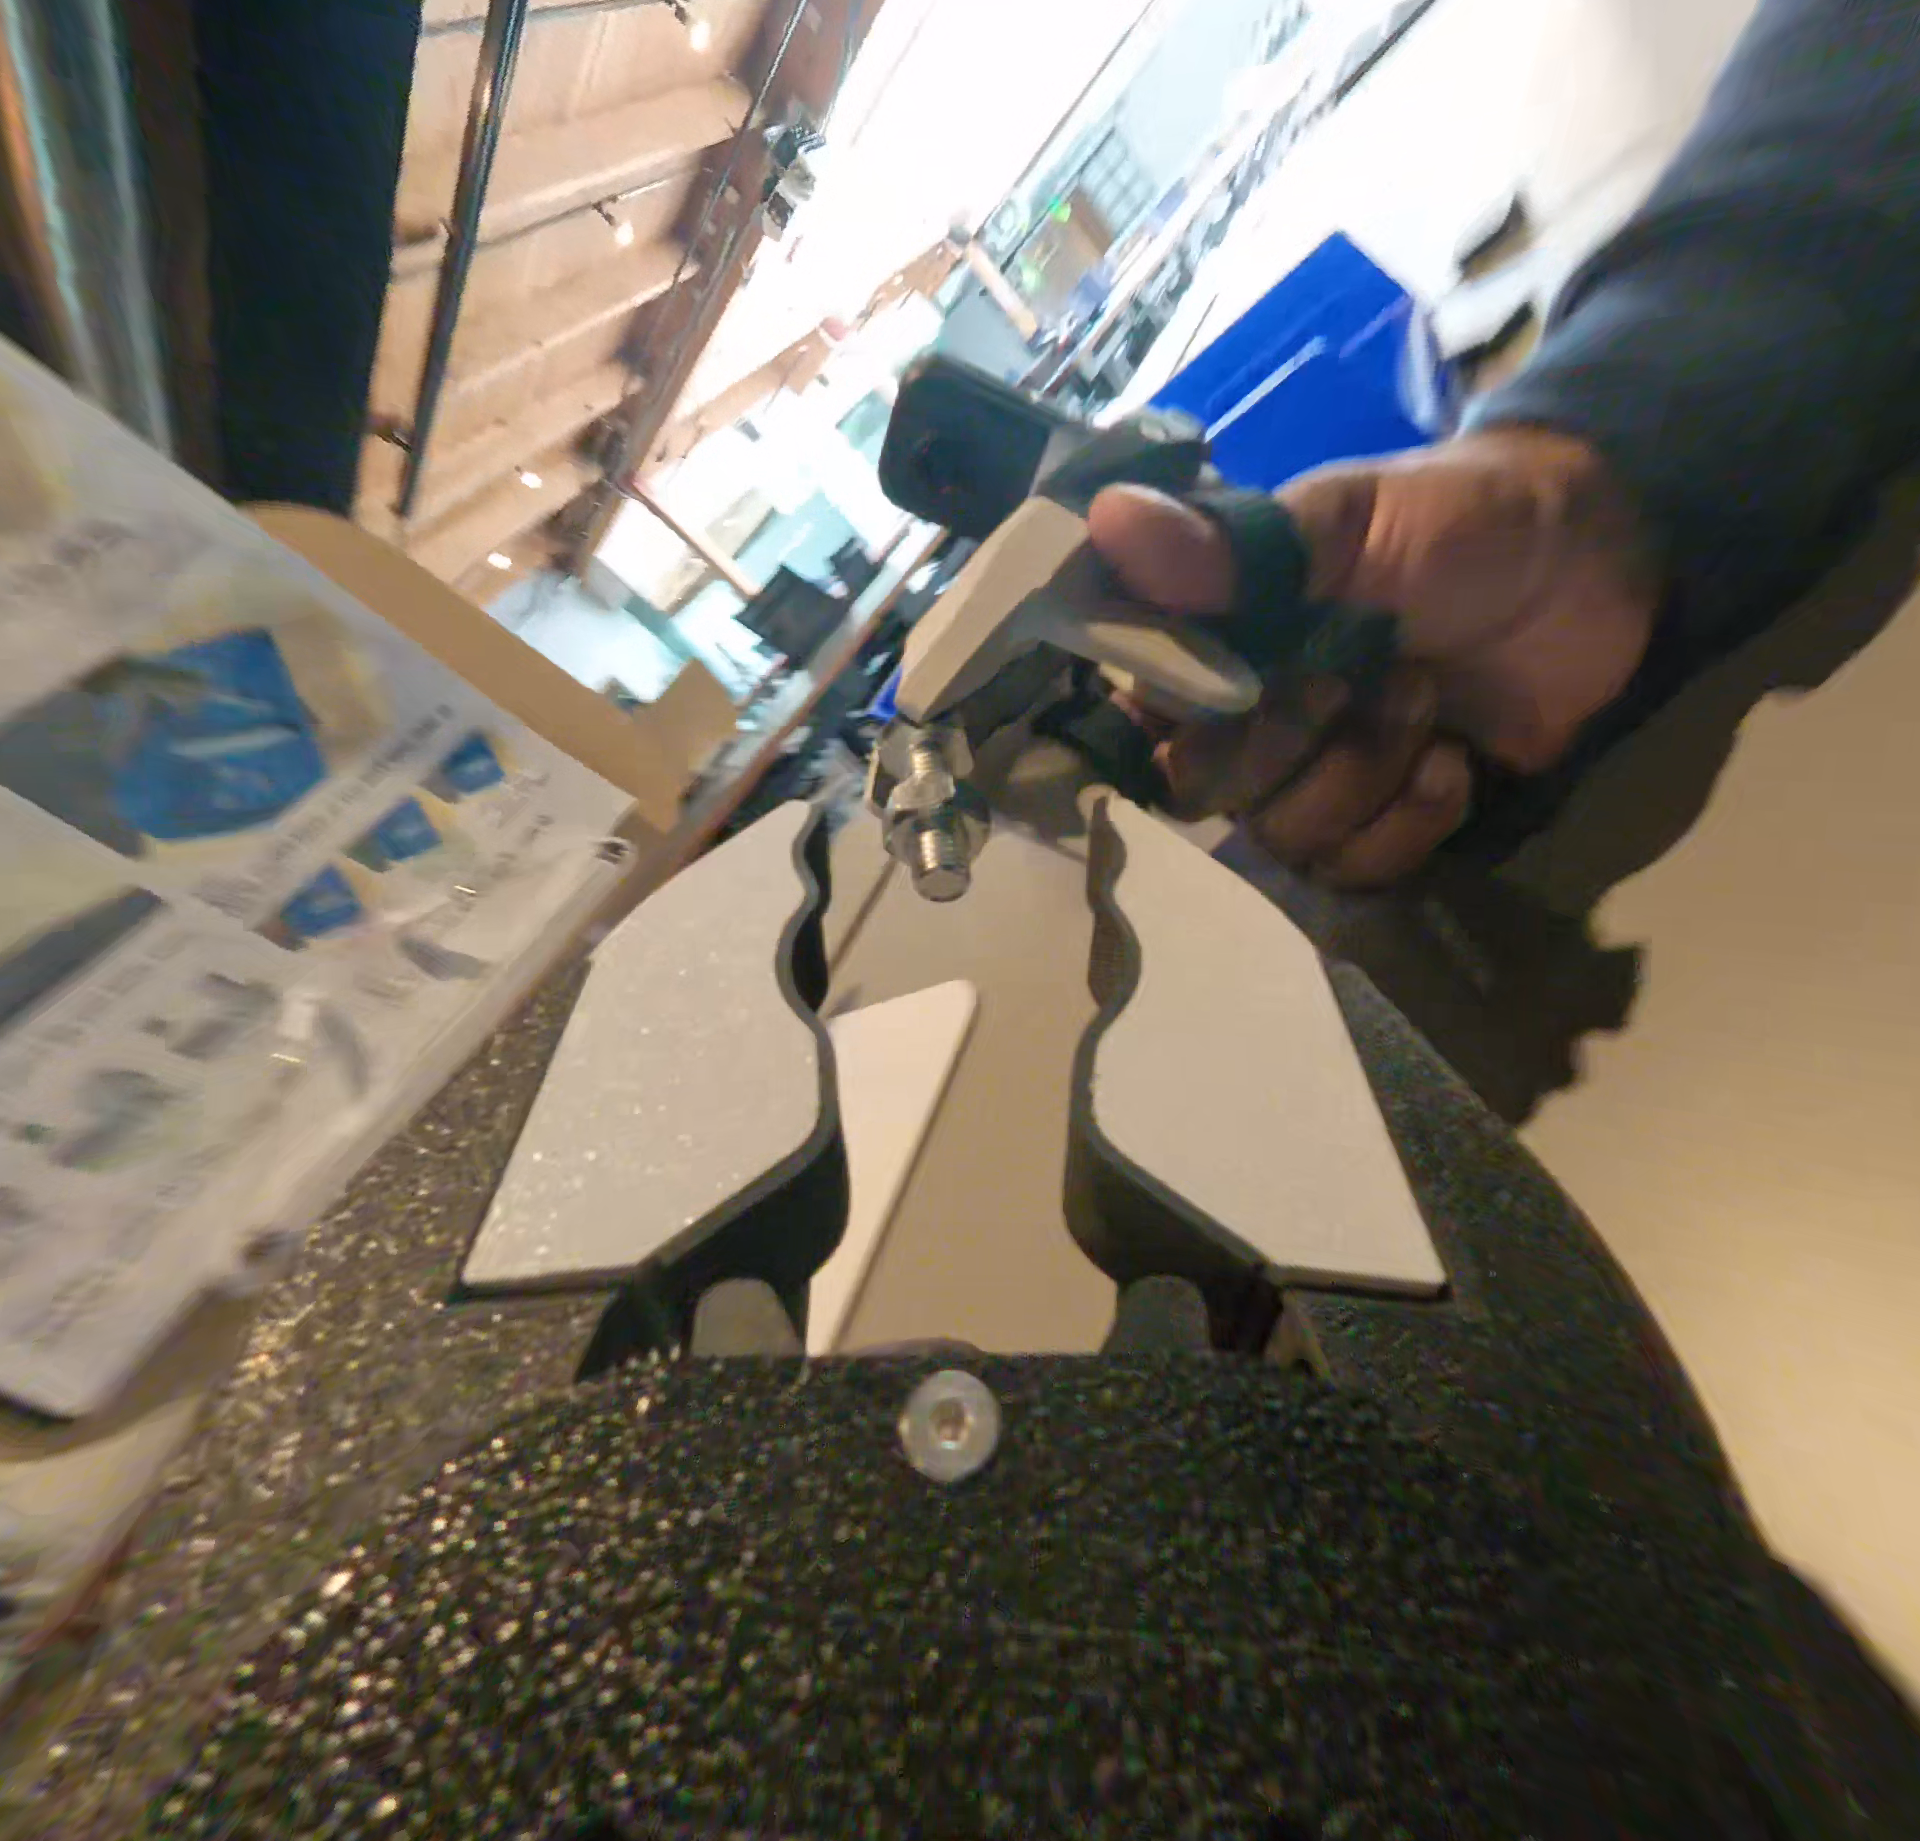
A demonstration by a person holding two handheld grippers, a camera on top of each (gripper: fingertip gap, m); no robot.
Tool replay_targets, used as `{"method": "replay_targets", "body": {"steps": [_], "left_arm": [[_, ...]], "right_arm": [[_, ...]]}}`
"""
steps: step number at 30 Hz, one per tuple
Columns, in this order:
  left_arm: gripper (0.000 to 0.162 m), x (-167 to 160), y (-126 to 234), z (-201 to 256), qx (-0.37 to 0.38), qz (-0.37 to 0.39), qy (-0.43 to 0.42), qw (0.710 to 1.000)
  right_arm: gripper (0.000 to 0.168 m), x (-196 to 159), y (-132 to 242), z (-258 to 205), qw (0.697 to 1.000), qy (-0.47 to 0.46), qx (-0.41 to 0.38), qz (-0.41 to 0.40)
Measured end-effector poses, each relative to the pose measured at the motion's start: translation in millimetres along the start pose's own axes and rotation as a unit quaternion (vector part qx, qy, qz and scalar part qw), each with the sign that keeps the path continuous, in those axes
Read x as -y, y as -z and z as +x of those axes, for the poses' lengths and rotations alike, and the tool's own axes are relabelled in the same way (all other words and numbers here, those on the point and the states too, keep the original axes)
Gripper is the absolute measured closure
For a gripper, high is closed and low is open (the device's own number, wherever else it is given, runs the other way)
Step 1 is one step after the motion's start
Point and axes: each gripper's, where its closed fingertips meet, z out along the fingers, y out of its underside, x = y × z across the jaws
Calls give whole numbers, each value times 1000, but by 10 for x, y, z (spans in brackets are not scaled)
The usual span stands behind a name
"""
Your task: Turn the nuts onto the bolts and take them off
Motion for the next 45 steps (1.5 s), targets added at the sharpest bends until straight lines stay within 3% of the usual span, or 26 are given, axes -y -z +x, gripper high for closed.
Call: {"method": "replay_targets", "body": {"steps": [1, 8, 12, 14, 18, 21, 23, 25, 27, 30, 34, 37, 41, 45], "left_arm": [[111, 10, -3, 0, -13, 9, 49, 999], [122, 22, -4, -91, -52, 50, 303, 950], [139, 39, -3, -28, -92, 57, 366, 924], [145, 45, -5, 4, -98, 52, 362, 926], [145, 33, 13, -4, -62, 26, 236, 969], [144, 10, 21, -13, -1, -20, 21, 1000], [145, 0, 26, -29, 37, -47, -128, 990], [144, -1, 21, -37, 57, -54, -195, 978], [122, 29, 8, -17, 46, -34, -137, 989], [112, 67, 7, -10, 10, 3, 12, 1000], [119, 68, -9, -15, -32, 30, 200, 979], [126, 55, -12, -42, -47, 43, 293, 954], [129, 20, -11, -56, -69, 50, 372, 924], [138, 39, -9, -22, -87, 56, 389, 915]], "right_arm": [[152, 7, 4, 3, 1000, 0, -1, 2], [152, 2, 2, 2, 1000, 3, -1, 0], [151, -2, -1, 5, 1000, 3, -2, -1], [151, -5, 0, 7, 1000, 3, -2, -1], [151, -18, -13, 1, 1000, 5, -2, -5], [151, -31, -16, 1, 1000, 3, -2, -7], [151, -35, -18, 5, 1000, 2, -4, -8], [151, -31, -16, 10, 1000, -2, -4, -5], [151, -30, -15, 13, 1000, -4, -4, -3], [152, 5, -5, 0, 1000, -1, -2, 4], [151, 19, 9, 14, 1000, 1, -6, 6], [151, 21, 8, 11, 1000, 6, -7, 6], [151, 29, 13, 13, 1000, 6, -8, 8], [151, 18, 8, 15, 1000, 4, -7, 7]]}}
